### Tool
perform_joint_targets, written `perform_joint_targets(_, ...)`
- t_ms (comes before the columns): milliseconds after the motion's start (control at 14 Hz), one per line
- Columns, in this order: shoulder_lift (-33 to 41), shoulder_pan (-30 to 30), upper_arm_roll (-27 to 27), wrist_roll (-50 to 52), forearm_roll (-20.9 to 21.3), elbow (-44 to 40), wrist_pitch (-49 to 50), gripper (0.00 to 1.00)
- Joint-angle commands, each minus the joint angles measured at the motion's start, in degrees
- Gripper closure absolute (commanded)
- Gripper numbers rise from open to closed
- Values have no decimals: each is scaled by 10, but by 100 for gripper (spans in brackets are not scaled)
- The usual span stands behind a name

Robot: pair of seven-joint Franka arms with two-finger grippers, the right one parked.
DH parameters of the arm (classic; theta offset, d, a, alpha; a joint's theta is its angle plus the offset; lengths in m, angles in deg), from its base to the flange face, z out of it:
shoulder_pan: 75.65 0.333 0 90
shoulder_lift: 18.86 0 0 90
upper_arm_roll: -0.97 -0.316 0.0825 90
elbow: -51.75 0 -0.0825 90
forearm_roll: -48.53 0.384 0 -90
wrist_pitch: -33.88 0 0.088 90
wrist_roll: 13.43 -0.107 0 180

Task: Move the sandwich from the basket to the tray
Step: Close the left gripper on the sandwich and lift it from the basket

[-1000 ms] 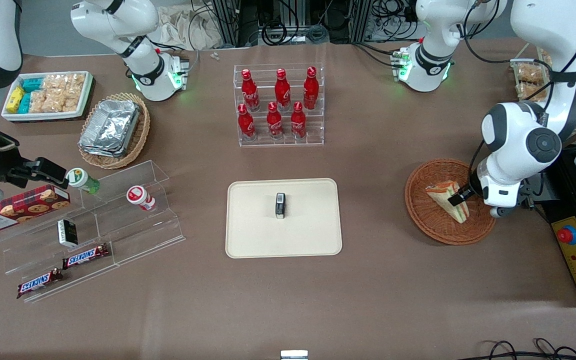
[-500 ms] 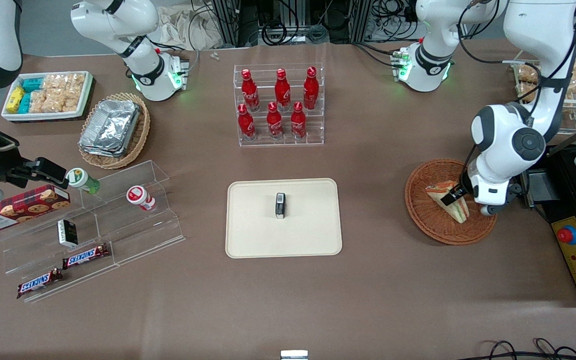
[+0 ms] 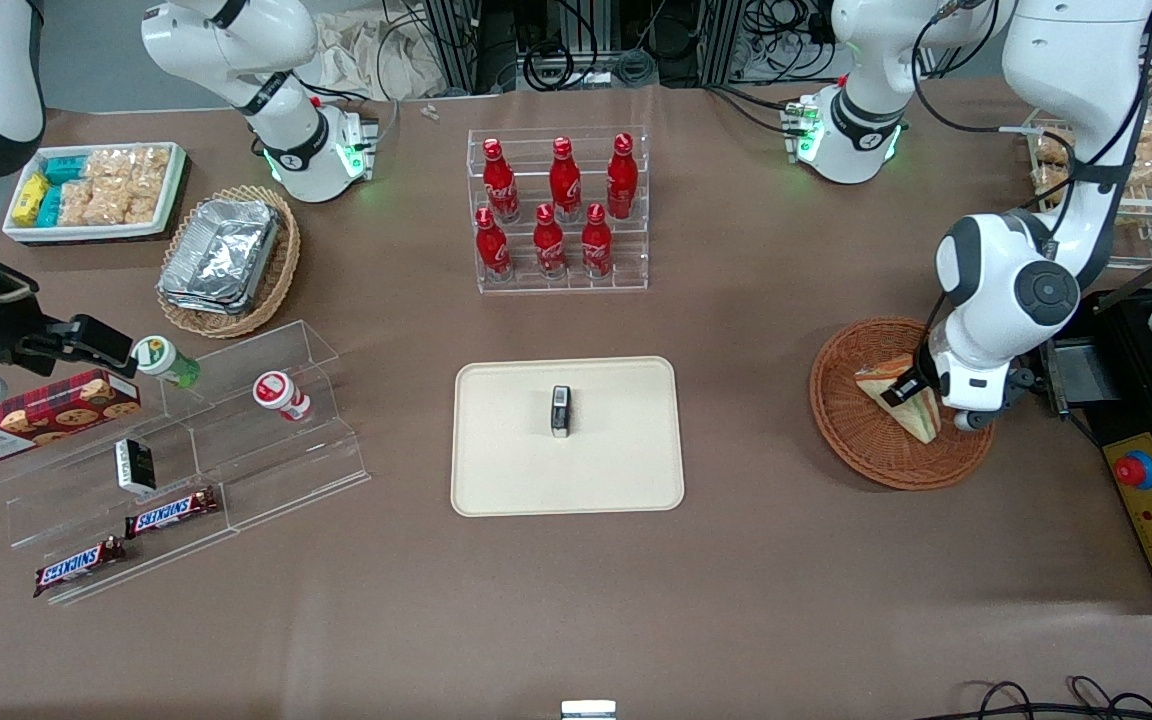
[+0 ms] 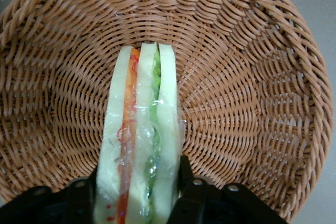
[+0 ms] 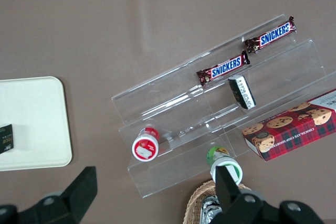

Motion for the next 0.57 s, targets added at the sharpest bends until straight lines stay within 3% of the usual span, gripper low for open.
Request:
perform_joint_targets(0,14,-2,3,36,2,3,4,100)
perform_joint_targets(500,111,-1,3,13,5,-99,232,100)
